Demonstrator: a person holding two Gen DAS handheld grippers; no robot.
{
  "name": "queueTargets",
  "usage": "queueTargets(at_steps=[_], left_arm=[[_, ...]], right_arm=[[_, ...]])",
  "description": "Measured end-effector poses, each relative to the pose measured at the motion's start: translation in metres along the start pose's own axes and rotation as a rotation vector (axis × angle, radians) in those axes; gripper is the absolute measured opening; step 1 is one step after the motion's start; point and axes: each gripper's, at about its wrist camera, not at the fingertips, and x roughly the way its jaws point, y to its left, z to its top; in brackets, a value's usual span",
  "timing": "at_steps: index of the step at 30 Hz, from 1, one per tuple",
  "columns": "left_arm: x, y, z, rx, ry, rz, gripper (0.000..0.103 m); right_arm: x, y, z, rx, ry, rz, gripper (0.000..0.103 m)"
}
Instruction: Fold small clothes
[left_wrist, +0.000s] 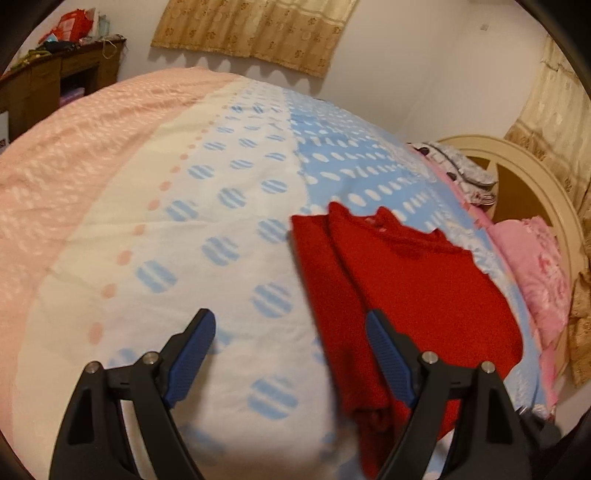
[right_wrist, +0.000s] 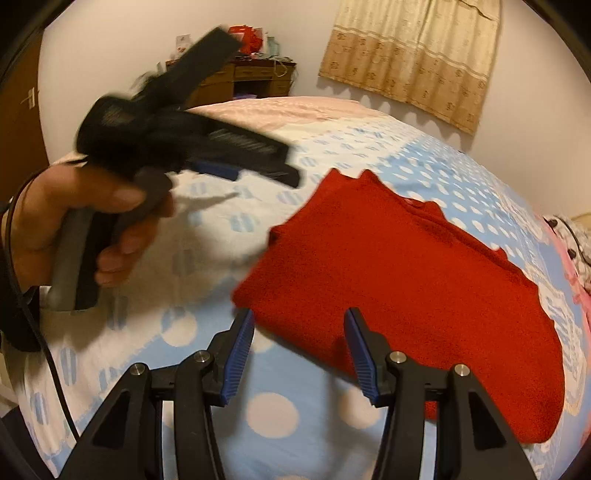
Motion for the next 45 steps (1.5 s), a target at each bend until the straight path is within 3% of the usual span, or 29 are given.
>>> queueTargets(at_steps=[9,22,26,30,31,32,33,36,45], left_arm=[[0.021,-0.018,0.009,-0.005,0.027,-0.084,0.086],[0.046,-0.015,0.014,-0.013,0.046,-0.098,0.084],[0.052,-0.017,0.014,0.001,0.072,-0.151,0.052],[0.056,-0.008,0.017,-0.057,0.077,-0.188,0.042],[0.057,-0.006,0.017,-0.073,0.078,-0.199,0.039],[0.058,-0.004,0.017,-0.086,0.083,-0.218,0.028],[0.060,-0.004,0.017,-0.091,0.093,-0.234,0.020],[0.060,-0.004,0.018,-0.104,0.099,-0.264,0.017],[0.053,-0.002,0.021,-0.194,0.081,-0.311,0.015]], right_arm=[[0.013,0.024,-0.001,-0.069,0.015,-0.043,0.052],[0.020,0.032,0.001,-0.122,0.009,-0.076,0.052],[0.022,0.034,0.000,-0.121,0.009,-0.068,0.052],[0.020,0.032,0.001,-0.111,0.013,-0.058,0.051],[0.019,0.030,0.001,-0.100,0.016,-0.054,0.048],[0.019,0.029,0.002,-0.090,0.023,-0.047,0.033],[0.018,0.030,0.003,-0.084,0.031,-0.036,0.024],[0.015,0.030,0.004,-0.090,0.037,-0.029,0.012],[-0.015,0.022,0.001,-0.031,-0.005,-0.002,0.008]])
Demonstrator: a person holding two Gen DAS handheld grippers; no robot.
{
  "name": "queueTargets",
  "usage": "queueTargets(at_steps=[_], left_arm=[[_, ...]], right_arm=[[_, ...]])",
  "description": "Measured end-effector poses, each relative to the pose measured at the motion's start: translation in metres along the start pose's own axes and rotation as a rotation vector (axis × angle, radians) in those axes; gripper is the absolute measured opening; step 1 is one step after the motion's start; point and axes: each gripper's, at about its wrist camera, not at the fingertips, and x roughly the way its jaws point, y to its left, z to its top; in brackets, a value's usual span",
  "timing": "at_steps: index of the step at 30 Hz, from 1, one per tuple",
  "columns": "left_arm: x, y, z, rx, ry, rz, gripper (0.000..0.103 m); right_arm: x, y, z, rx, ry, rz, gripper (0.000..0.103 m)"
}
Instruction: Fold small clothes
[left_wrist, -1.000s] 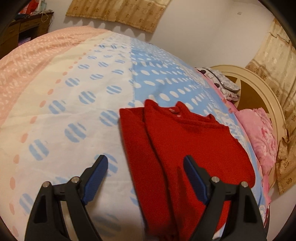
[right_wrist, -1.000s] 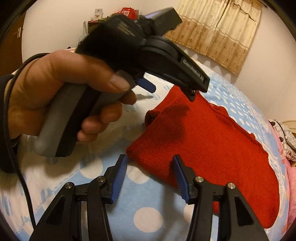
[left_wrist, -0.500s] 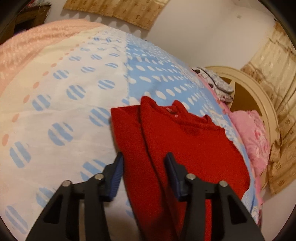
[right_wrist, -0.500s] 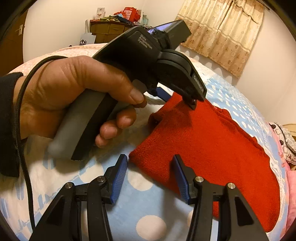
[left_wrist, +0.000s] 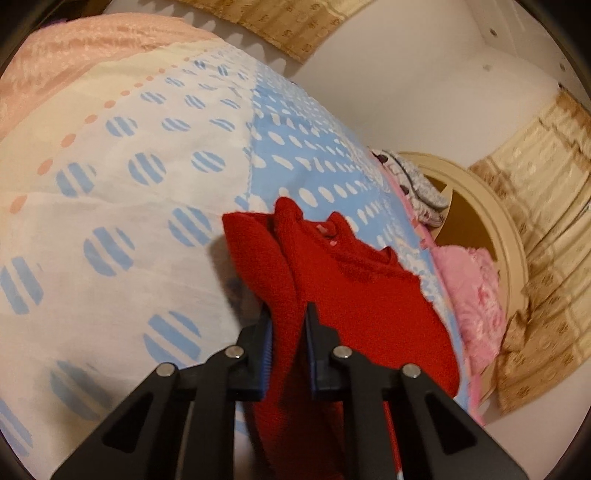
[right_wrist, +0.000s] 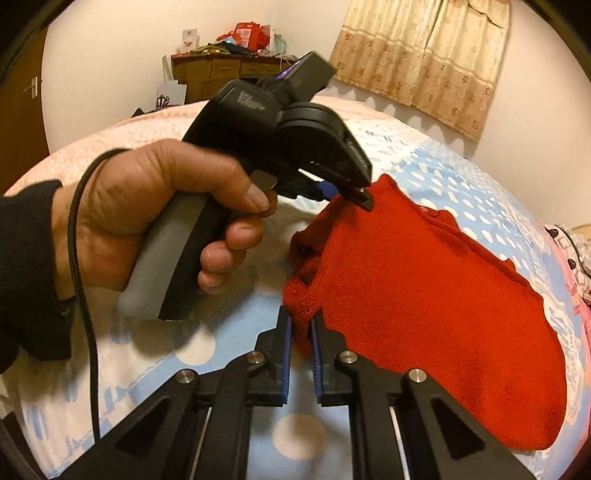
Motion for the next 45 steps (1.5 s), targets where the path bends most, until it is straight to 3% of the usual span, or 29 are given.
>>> queueTargets(at_steps=[9,12,21,31,45], left_arm=[[-0.001,-0.028,0.010,-0.076,-0.007,-0.096,0.015],[0.004,-0.043,0.012,-0.069,-0.013,-0.113,0.015],[0.028,-0.099,0.014,-0.014,-0.021,-0.175,0.015],[0.069,-0.149,0.009,0.050,0.016,-0.186,0.015],[0.150,-0.216,-0.018,0.168,0.154,-0.161,0.015]], right_arm=[[-0.026,-0.036,-0.009,0.099,-0.045,0.012,0.008],[-0.036,-0.057,-0.013,0.173,-0.057,0.034,0.008],[-0.063,-0.104,-0.030,0.237,-0.110,-0.015,0.008],[-0.086,-0.164,-0.058,0.346,-0.152,-0.050,0.007],[-0.104,-0.233,-0.121,0.512,-0.126,-0.096,0.007]])
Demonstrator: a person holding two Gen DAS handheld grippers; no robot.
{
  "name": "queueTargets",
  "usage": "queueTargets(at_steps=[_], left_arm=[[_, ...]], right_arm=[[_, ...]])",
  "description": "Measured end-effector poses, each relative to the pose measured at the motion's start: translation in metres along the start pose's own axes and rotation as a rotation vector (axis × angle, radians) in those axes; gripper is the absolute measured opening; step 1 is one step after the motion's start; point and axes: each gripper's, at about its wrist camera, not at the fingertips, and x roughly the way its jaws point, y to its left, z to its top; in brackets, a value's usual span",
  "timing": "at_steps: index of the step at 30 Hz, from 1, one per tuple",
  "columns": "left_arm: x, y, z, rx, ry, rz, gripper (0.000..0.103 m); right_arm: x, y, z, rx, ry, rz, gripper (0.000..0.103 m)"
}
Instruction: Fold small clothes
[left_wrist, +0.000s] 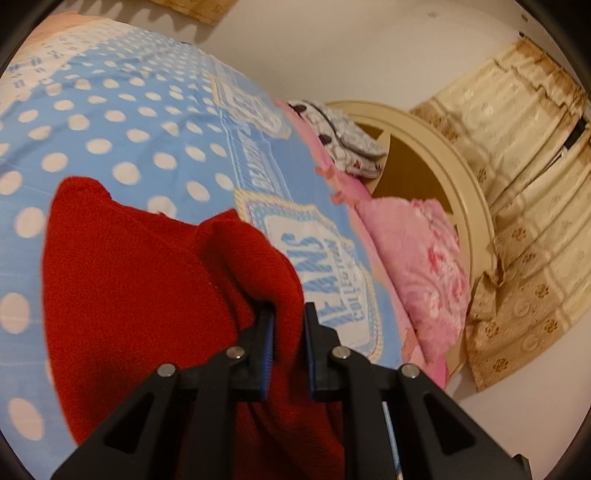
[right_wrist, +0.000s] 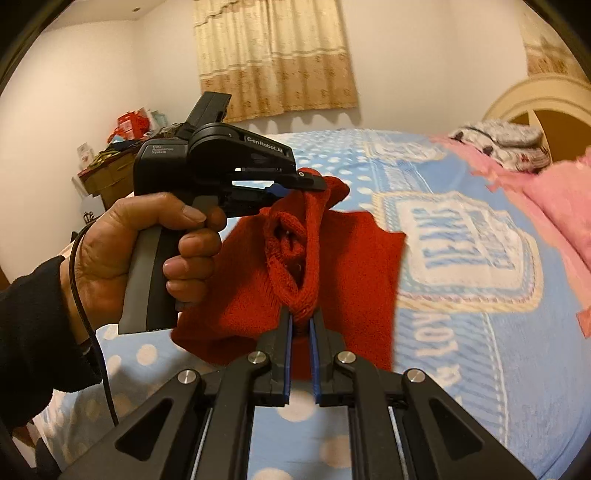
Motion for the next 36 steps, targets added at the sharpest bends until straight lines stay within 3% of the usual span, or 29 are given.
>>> queueTargets(at_steps=[8,13,16,19,21,23,25,27,28,33,36], left_arm=[[0.019,-0.029,-0.008,0.094,0.037,0.037,0.015],[0.031,-0.048,-0.013,0.186,0.055,0.114,0.018],[0.013,-0.060,-0.016,0.233,0.015,0.085,0.017],[-0.019,-0.067,-0.023,0.312,-0.057,0.110,0.029],[-0.040,-0.065,-0.034,0.366,-0.101,0.172,0.050],[-0.055,-0.057,-0.047,0.415,-0.143,0.249,0.060],[-0.060,-0.047,-0.057,0.444,-0.154,0.325,0.060],[-0.063,-0.030,-0.070,0.451,-0.153,0.390,0.060],[-0.063,-0.024,-0.074,0.445,-0.149,0.402,0.060],[-0.052,0.002,-0.094,0.386,-0.112,0.406,0.064],[-0.049,-0.001,-0.100,0.397,-0.124,0.415,0.065]], right_arm=[[-0.001,-0.030,-0.015,0.073,0.018,0.000,0.007],[0.006,-0.048,-0.025,0.145,0.053,0.017,0.007],[0.016,-0.059,-0.033,0.195,0.088,0.014,0.007],[0.018,-0.066,-0.041,0.220,0.109,0.008,0.007],[0.017,-0.069,-0.043,0.226,0.112,0.000,0.008],[0.013,-0.072,-0.042,0.237,0.101,0.018,0.008],[0.007,-0.076,-0.037,0.249,0.072,-0.034,0.012],[-0.002,-0.082,-0.030,0.271,0.024,-0.080,0.036],[-0.007,-0.084,-0.024,0.285,-0.005,-0.092,0.040],[-0.004,-0.065,0.021,0.223,-0.049,-0.067,0.041],[0.029,-0.050,0.041,0.160,0.034,-0.040,0.041]])
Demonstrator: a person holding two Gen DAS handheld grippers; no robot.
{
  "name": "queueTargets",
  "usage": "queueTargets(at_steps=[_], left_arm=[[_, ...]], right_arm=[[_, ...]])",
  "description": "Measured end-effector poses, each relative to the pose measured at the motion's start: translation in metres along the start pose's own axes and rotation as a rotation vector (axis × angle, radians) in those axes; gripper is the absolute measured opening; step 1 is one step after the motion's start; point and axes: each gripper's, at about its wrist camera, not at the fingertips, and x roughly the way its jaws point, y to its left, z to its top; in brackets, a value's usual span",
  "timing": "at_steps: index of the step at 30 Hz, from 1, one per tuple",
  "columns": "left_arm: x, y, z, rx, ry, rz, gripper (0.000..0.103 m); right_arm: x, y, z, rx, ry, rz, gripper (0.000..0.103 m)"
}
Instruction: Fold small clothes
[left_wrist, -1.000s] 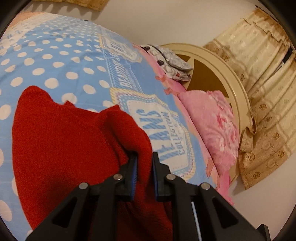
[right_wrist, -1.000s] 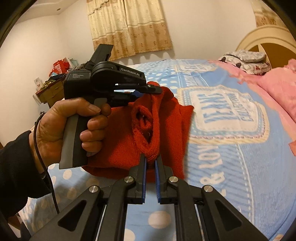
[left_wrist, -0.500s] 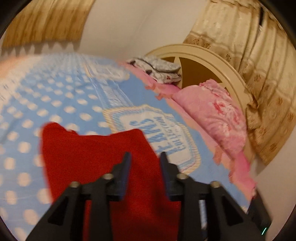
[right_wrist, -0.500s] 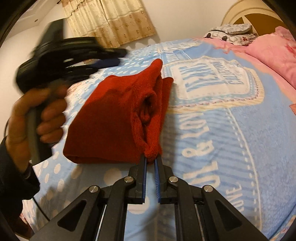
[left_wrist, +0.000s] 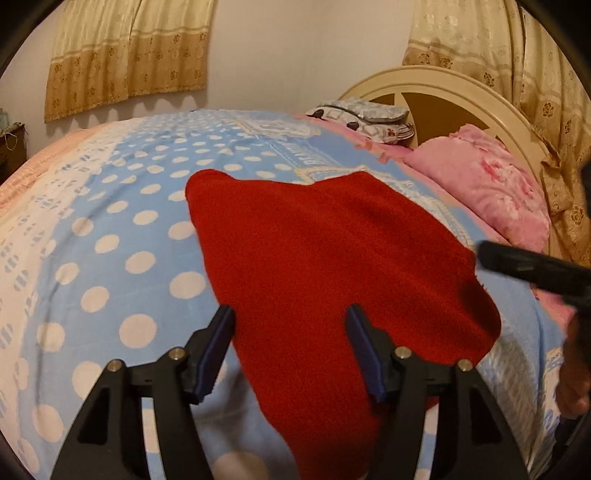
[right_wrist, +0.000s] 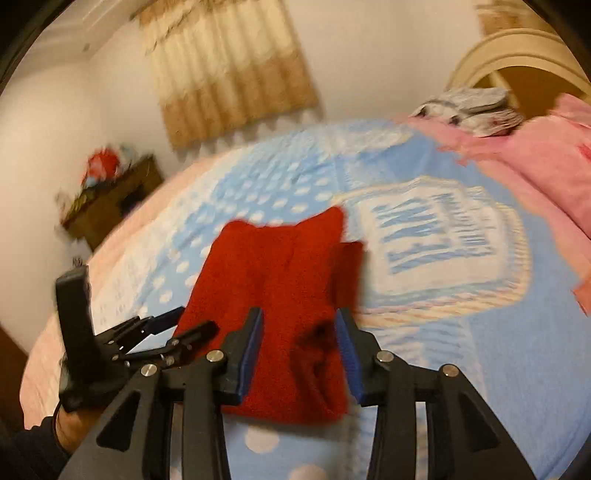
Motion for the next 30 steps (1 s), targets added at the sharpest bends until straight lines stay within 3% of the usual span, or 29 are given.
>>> queueTargets(at_steps=[2,4,5,8,13,16,19,24,27,30], left_arm=[[-0.004,0.000,-0.003,0.000,-0.005,-0.005,0.067],[-0.005,0.001,-0.007,-0.010,-0.001,-0.023,0.075],[-0.005,0.002,-0.008,-0.014,-0.006,-0.023,0.080],[-0.007,0.000,-0.011,-0.009,-0.014,-0.010,0.084],[-0.001,0.007,-0.012,-0.042,0.013,-0.040,0.088],[0.002,0.013,-0.013,-0.078,0.028,-0.051,0.091],[0.002,0.012,-0.014,-0.081,0.031,-0.048,0.093],[0.003,0.010,-0.015,-0.078,0.035,-0.018,0.099],[0.004,0.010,-0.015,-0.080,0.042,-0.012,0.102],[0.006,0.013,-0.015,-0.088,0.056,-0.029,0.103]], right_arm=[[0.029,-0.001,0.002,-0.026,0.063,-0.088,0.034],[0.051,-0.016,-0.004,-0.005,0.126,-0.168,0.034],[0.053,-0.028,-0.010,0.038,0.132,-0.163,0.034],[0.050,-0.043,-0.015,0.113,0.129,-0.133,0.034],[0.041,-0.033,-0.011,0.052,0.134,-0.188,0.034],[0.024,-0.024,0.002,0.021,0.046,-0.237,0.035],[0.021,-0.003,0.019,-0.021,-0.016,-0.158,0.035],[0.054,0.029,0.026,-0.117,0.059,0.026,0.035],[0.080,0.035,0.021,-0.153,0.131,-0.026,0.035],[0.090,0.021,0.016,-0.131,0.146,-0.059,0.035]])
